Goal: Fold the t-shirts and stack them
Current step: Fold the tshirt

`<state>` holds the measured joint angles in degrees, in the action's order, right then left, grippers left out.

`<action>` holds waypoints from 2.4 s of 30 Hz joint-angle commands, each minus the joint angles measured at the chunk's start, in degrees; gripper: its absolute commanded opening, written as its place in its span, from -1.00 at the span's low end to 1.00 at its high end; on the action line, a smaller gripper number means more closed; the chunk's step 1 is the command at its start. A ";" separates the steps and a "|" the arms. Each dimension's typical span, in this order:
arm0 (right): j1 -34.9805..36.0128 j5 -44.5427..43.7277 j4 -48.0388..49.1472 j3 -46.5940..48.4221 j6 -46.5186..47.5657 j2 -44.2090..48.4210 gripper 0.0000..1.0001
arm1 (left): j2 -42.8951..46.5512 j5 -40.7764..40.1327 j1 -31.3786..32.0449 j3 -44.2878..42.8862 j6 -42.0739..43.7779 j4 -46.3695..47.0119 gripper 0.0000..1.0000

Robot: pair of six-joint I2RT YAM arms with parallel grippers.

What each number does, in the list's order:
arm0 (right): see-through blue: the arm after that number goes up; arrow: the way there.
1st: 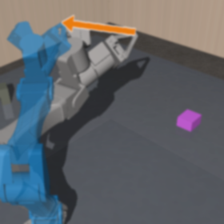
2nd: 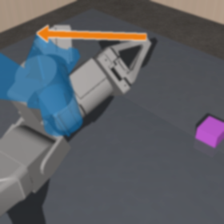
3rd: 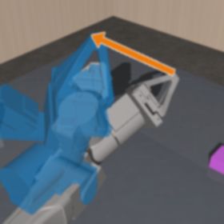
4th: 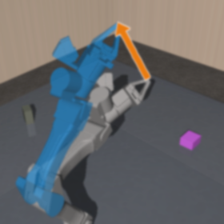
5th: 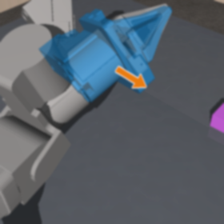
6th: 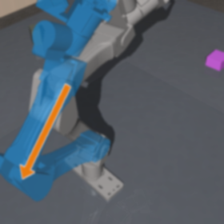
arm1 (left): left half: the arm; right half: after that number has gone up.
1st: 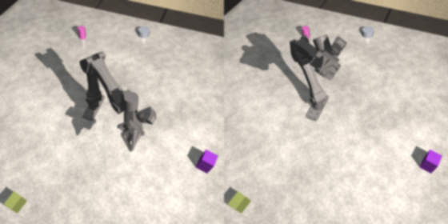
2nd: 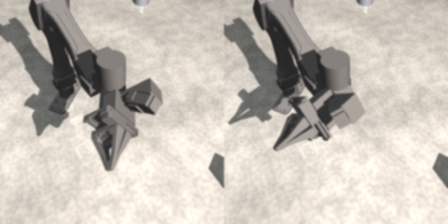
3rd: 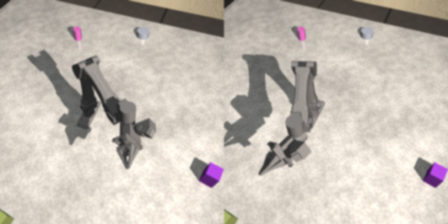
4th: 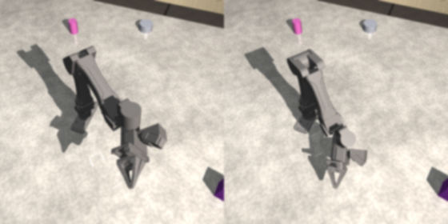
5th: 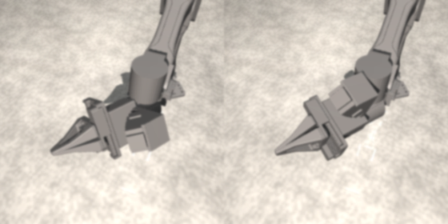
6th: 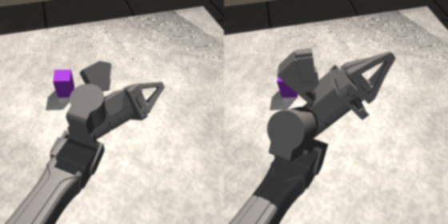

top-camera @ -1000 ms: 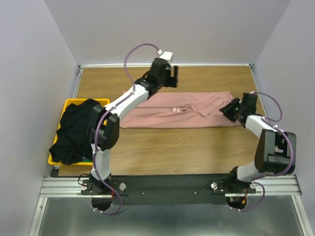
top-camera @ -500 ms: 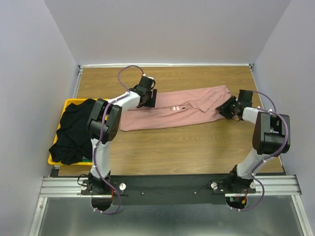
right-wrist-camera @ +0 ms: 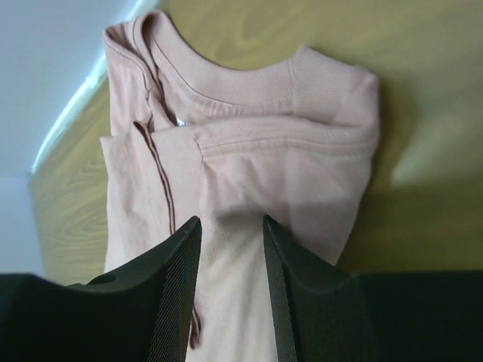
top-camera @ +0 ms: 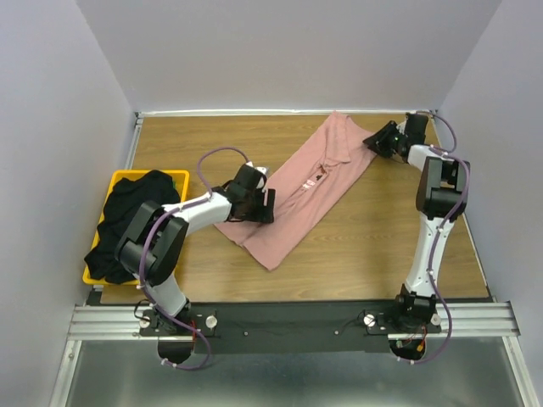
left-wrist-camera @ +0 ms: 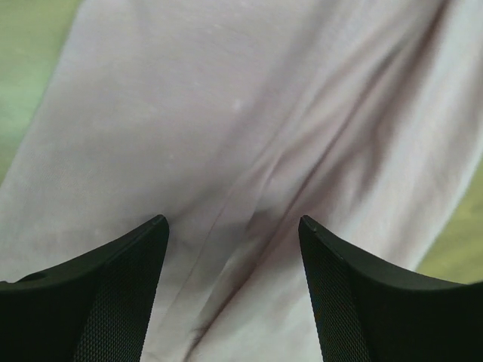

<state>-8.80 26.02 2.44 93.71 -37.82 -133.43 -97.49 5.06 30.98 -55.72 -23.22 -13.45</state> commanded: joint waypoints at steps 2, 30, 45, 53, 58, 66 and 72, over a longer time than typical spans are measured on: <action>0.71 5.97 -4.81 13.05 0.74 -13.16 -0.06 | 3.61 9.34 6.80 5.71 -11.92 -2.02 0.63; 44.82 -3.69 -4.20 -32.20 -1.55 30.34 0.07 | 48.44 -17.02 6.28 12.12 -9.82 -3.42 0.73; 51.34 -11.16 -21.05 -36.38 3.01 29.00 0.08 | 48.02 -9.56 6.20 15.65 -11.85 -6.41 0.76; 51.34 -13.98 -26.52 -42.21 4.16 47.07 0.09 | 40.11 -1.02 7.68 15.65 -11.84 -8.34 0.71; 51.34 -23.36 -38.07 -42.12 -0.13 57.11 0.11 | 36.33 -0.75 11.90 14.86 -13.16 -10.19 0.70; 51.34 -33.32 -53.22 -52.21 -10.50 67.23 0.09 | 27.90 -3.39 18.40 11.08 -14.13 -12.47 0.70; 51.34 -32.09 -55.35 -56.53 -14.20 69.18 0.04 | 21.39 -4.35 20.34 8.71 -13.16 -13.09 0.61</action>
<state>42.54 -3.66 -48.25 39.16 -47.44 -65.87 -73.47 1.96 50.22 -45.01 -36.84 -25.04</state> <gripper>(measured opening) 0.537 0.815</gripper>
